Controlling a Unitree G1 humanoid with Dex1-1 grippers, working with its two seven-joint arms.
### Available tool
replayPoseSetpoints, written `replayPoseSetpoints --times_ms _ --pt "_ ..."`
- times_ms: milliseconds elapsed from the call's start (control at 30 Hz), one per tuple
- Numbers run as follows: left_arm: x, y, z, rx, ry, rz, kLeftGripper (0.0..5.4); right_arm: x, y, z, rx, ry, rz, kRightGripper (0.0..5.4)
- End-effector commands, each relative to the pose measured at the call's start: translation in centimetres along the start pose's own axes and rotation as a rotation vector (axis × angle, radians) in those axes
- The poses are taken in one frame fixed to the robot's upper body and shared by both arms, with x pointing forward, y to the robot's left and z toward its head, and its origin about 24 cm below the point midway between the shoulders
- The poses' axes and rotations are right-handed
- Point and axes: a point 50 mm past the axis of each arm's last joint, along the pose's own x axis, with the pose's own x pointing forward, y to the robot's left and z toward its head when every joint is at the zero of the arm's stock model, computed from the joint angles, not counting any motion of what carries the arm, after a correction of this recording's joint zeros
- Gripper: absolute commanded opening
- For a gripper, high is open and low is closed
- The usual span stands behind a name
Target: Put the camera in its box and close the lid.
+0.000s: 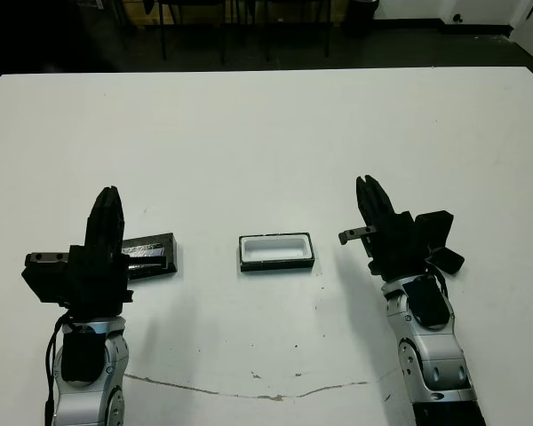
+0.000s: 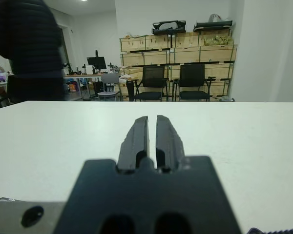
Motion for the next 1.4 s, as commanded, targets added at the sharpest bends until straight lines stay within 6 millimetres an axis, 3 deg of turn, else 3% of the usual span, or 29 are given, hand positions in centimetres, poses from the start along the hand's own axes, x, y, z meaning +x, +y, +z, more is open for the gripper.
replayPoseSetpoints --times_ms 33,367,600,700,900,1133,1400 --pt "-0.4 0.0 -0.8 -0.001 0.043 0.001 0.01 -0.4 -0.3 -0.4 -0.013 0.033 -0.005 0.00" --pt "-0.6 -0.1 -1.2 0.006 0.054 0.007 0.01 0.5 -1.1 -0.5 -0.003 0.037 0.021 0.00" --pt "-1.2 -0.2 -1.4 0.007 0.063 0.009 0.01 0.7 -5.7 1.5 -0.152 0.023 0.119 0.00" --pt "-1.5 -0.2 -1.4 0.001 0.066 0.005 0.01 0.9 -8.4 2.7 -0.173 0.101 0.152 0.00" --pt "-1.6 0.0 -1.7 0.008 0.058 -0.004 0.00 1.0 -12.8 4.7 -0.170 0.240 0.316 0.75" --pt "-1.7 0.1 -1.8 0.013 0.073 0.003 0.00 0.7 -14.1 5.0 -0.116 0.348 0.463 1.98" --pt "-1.8 0.3 -1.7 0.015 0.077 0.005 0.00 0.0 -15.0 3.0 -0.074 0.456 0.545 3.38"
